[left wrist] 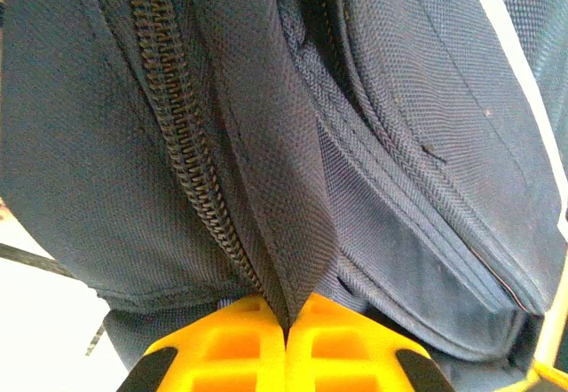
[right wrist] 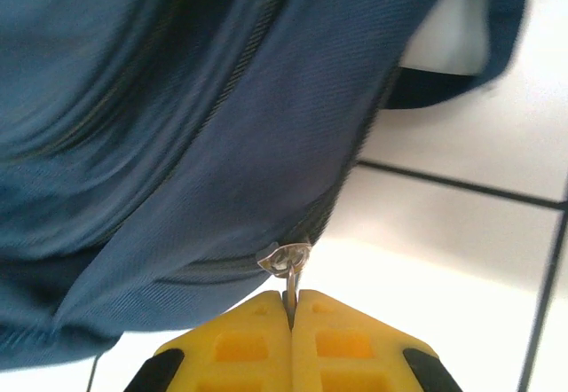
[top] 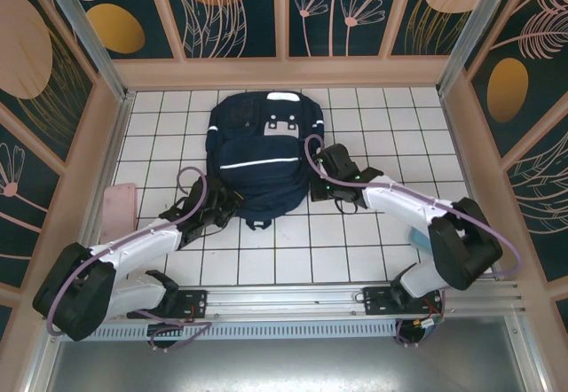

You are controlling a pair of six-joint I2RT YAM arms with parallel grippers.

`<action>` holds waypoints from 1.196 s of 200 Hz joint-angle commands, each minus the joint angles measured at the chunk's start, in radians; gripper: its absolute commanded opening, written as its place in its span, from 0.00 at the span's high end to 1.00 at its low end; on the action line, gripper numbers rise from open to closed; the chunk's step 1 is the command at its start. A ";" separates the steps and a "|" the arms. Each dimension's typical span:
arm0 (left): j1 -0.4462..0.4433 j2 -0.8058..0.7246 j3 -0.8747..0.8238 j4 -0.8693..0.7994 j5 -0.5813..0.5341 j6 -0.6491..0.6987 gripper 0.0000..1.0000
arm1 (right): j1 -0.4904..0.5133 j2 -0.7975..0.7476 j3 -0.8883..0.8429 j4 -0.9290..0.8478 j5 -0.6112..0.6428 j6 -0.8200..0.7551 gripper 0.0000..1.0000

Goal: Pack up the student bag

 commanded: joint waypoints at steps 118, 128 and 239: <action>0.115 0.010 0.031 -0.103 -0.052 0.129 1.00 | -0.157 0.037 0.060 -0.007 0.137 -0.038 1.00; 0.117 0.022 0.035 -0.108 -0.048 0.137 1.00 | -0.176 0.062 0.083 0.012 0.109 -0.053 1.00; 0.128 0.029 0.054 -0.137 -0.034 0.180 1.00 | -0.313 0.260 0.252 0.034 0.050 -0.023 1.00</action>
